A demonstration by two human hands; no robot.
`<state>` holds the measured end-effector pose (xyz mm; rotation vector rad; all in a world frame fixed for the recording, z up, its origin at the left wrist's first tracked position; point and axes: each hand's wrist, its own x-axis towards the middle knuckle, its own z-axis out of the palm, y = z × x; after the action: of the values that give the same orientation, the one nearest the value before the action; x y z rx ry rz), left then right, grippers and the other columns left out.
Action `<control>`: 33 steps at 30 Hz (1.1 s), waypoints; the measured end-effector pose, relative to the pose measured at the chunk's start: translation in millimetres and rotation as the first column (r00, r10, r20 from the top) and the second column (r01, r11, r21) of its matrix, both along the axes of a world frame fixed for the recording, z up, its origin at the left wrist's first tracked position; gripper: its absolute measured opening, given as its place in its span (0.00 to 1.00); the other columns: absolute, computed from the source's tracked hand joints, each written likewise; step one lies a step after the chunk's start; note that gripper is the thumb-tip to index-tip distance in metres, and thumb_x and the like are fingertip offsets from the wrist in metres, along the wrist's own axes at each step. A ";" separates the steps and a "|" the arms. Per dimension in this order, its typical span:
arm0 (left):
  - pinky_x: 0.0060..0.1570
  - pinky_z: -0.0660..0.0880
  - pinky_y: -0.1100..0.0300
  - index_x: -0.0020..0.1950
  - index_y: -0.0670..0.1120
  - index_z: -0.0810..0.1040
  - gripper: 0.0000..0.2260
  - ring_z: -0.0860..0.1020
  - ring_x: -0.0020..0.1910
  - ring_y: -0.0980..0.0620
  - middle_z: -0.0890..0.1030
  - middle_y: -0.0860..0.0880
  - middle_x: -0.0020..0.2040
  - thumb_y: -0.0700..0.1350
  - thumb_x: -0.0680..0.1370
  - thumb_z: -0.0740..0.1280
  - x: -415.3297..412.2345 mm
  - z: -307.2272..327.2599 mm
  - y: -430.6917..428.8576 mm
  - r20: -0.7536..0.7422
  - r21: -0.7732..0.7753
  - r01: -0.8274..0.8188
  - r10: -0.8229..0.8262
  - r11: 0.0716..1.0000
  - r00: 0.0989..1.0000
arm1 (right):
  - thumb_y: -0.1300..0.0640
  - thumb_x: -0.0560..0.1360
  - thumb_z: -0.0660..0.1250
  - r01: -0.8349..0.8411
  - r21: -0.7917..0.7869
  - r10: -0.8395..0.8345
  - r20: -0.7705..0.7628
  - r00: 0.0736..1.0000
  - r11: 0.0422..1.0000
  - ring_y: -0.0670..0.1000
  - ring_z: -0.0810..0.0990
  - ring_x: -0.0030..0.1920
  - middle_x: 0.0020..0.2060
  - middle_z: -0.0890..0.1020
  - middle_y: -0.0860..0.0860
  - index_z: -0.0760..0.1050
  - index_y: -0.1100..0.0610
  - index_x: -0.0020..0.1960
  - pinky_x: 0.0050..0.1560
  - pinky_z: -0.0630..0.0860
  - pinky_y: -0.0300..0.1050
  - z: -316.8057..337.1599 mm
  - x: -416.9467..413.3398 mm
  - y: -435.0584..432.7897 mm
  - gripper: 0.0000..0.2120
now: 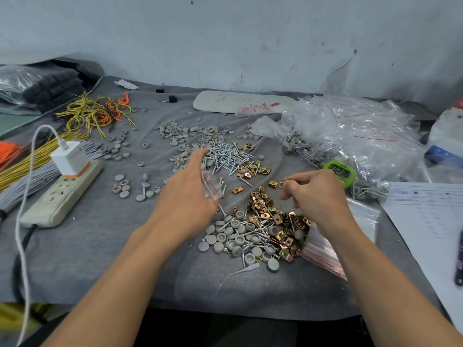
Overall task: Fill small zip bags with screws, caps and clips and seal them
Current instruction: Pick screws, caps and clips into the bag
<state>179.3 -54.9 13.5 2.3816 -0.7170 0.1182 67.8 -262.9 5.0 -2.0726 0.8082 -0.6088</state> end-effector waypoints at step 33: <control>0.40 0.68 0.52 0.77 0.62 0.55 0.36 0.74 0.40 0.49 0.75 0.54 0.44 0.44 0.76 0.70 -0.6 -1.7 -0.1 0.027 0.010 -0.001 0.001 1.000 1.000 | 0.62 0.65 0.80 -0.064 -0.095 0.044 -0.198 0.979 0.993 0.47 0.78 0.29 0.24 0.80 0.46 0.79 0.54 0.31 0.36 0.77 0.46 -5.8 1.5 0.8 0.11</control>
<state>178.7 -55.0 11.8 2.3940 -0.7302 0.1474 69.3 -262.2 -0.8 -2.2654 0.8438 -0.4274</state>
